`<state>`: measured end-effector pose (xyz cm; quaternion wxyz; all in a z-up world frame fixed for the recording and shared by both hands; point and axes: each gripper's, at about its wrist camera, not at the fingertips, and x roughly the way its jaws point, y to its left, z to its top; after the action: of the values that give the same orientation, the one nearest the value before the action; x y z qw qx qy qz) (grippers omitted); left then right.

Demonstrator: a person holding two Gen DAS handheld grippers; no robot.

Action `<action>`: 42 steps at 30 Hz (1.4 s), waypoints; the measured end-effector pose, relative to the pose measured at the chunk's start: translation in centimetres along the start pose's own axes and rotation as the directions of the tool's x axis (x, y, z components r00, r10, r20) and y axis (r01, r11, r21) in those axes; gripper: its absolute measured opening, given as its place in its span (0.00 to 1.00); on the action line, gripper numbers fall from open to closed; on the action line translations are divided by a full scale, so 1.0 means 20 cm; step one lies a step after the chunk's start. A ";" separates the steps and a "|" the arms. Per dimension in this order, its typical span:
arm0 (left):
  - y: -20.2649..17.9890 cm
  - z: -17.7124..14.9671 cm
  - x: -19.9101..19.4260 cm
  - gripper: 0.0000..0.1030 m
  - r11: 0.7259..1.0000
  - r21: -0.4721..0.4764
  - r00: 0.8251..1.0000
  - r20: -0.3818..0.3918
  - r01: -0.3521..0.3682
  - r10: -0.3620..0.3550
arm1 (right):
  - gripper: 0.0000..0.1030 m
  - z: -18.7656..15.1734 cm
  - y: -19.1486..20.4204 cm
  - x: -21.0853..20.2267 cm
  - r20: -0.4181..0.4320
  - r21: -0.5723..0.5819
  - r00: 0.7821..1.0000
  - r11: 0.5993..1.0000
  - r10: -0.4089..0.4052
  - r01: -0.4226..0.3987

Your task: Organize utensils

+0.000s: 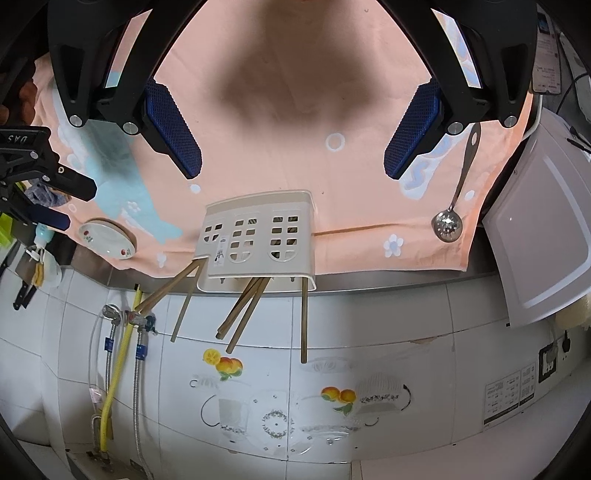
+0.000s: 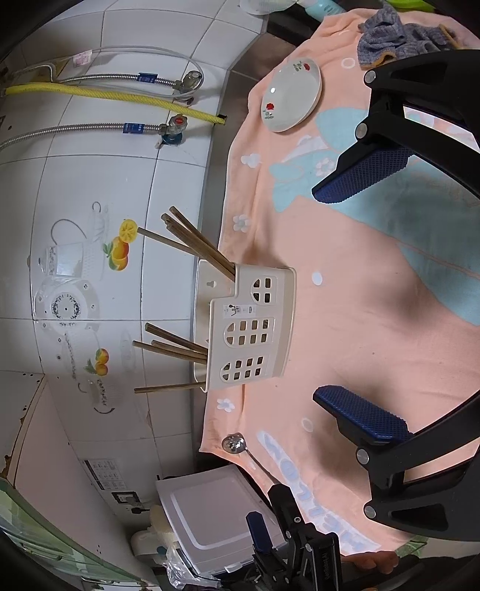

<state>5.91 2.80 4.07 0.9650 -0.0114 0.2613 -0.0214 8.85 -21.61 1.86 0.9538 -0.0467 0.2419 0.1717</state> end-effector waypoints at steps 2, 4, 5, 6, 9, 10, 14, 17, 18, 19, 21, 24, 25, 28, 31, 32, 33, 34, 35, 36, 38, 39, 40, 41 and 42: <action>0.00 0.00 0.00 0.95 1.000 0.001 1.000 0.001 0.000 0.000 | 0.93 0.00 0.00 0.00 0.002 0.002 1.000 1.000 0.000 0.000; 0.00 0.00 0.00 0.95 1.000 0.000 1.000 0.002 0.001 -0.001 | 0.93 -0.01 -0.01 -0.01 0.005 0.004 1.000 1.000 0.001 -0.001; -0.01 0.00 0.00 0.95 1.000 0.001 1.000 0.003 0.004 -0.004 | 0.93 -0.01 -0.01 -0.01 0.006 0.003 1.000 1.000 0.000 0.000; -0.01 0.00 0.00 0.95 1.000 0.001 1.000 0.004 0.006 -0.006 | 0.93 -0.01 -0.01 -0.01 0.007 0.002 1.000 1.000 0.000 0.000; -0.03 -0.01 -0.01 0.95 1.000 0.005 1.000 0.008 0.017 -0.017 | 0.93 -0.01 -0.01 -0.02 0.013 0.004 1.000 1.000 -0.002 0.002; -0.04 -0.01 -0.01 0.95 1.000 0.006 1.000 0.010 0.021 -0.021 | 0.93 -0.01 -0.01 -0.03 0.016 0.006 1.000 1.000 -0.002 0.002; -0.06 -0.01 -0.01 0.95 0.999 0.009 0.999 0.019 0.032 -0.032 | 0.93 -0.01 -0.02 -0.04 0.025 0.012 1.000 1.000 -0.005 0.005; -0.07 -0.01 -0.02 0.95 0.999 0.006 0.999 0.026 0.041 -0.041 | 0.93 -0.01 -0.02 -0.05 0.028 0.013 1.000 1.000 -0.006 0.006; -0.07 -0.01 -0.02 0.95 0.999 0.006 0.999 0.030 0.041 -0.041 | 0.93 -0.01 -0.02 -0.05 0.029 0.014 1.000 1.000 -0.006 0.005; -0.07 -0.01 -0.02 0.95 0.999 0.006 0.999 0.031 0.043 -0.043 | 0.93 -0.01 -0.02 -0.05 0.031 0.015 1.000 1.000 -0.007 0.007; -0.07 -0.01 -0.02 0.95 0.999 0.004 0.998 0.033 0.044 -0.045 | 0.93 -0.01 -0.02 -0.05 0.032 0.016 0.999 1.000 -0.005 0.004; -0.07 -0.01 -0.02 0.95 0.999 0.003 0.998 0.035 0.045 -0.045 | 0.93 -0.01 -0.02 -0.06 0.035 0.017 0.999 1.000 -0.006 0.006; -0.07 -0.01 -0.02 0.95 0.999 0.002 0.998 0.034 0.046 -0.046 | 0.93 -0.01 -0.02 -0.06 0.035 0.018 0.999 1.000 -0.006 0.005; -0.07 -0.01 -0.02 0.95 0.999 -0.001 0.998 0.030 0.049 -0.049 | 0.93 -0.01 -0.02 -0.06 0.035 0.018 0.999 1.000 -0.007 0.006; -0.07 -0.01 -0.01 0.95 0.999 -0.001 0.998 0.027 0.049 -0.049 | 0.93 -0.01 -0.02 -0.06 0.035 0.020 0.999 1.000 -0.006 0.005; -0.07 -0.01 -0.01 0.95 0.999 -0.001 0.998 0.027 0.049 -0.049 | 0.93 -0.01 -0.02 -0.06 0.035 0.019 0.999 1.000 -0.005 0.004; -0.07 -0.01 -0.01 0.95 0.999 -0.001 0.998 0.027 0.050 -0.050 | 0.93 -0.01 -0.02 -0.05 0.036 0.020 0.999 1.000 -0.004 0.003; -0.07 -0.01 0.00 0.95 0.999 -0.002 0.998 0.026 0.051 -0.051 | 0.93 -0.01 -0.02 -0.05 0.036 0.021 0.999 1.000 -0.003 0.003; -0.07 -0.01 0.00 0.95 0.999 -0.002 0.998 0.026 0.050 -0.050 | 0.93 -0.01 -0.02 -0.05 0.036 0.020 0.999 1.000 -0.004 0.003; -0.07 -0.01 0.00 0.95 0.999 -0.001 0.998 0.026 0.050 -0.050 | 0.93 -0.01 -0.01 -0.05 0.036 0.020 0.999 1.000 -0.003 0.002; -0.07 -0.01 0.00 0.95 0.999 -0.002 0.998 0.026 0.050 -0.050 | 0.93 -0.01 -0.01 -0.05 0.034 0.020 0.999 1.000 -0.001 0.001; -0.07 -0.01 0.00 0.95 0.999 -0.003 0.998 0.025 0.052 -0.052 | 0.93 -0.01 -0.01 -0.05 0.034 0.020 0.999 1.000 -0.001 0.000; -0.07 -0.01 0.00 0.95 0.999 -0.002 0.998 0.025 0.052 -0.052 | 0.93 -0.01 -0.01 -0.05 0.033 0.020 0.999 1.000 -0.001 0.000; -0.07 -0.01 0.00 0.95 0.999 -0.001 0.998 0.025 0.051 -0.051 | 0.93 -0.01 -0.01 -0.05 0.034 0.020 0.999 1.000 0.000 -0.001; -0.07 -0.01 0.00 0.95 0.999 -0.001 0.998 0.025 0.051 -0.051 | 0.93 -0.01 -0.01 -0.05 0.034 0.020 0.999 1.000 0.001 -0.002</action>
<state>5.77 1.32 3.83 0.9672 -0.0189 0.2490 -0.0458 8.06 -22.12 2.11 0.9581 -0.0343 0.2275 0.1708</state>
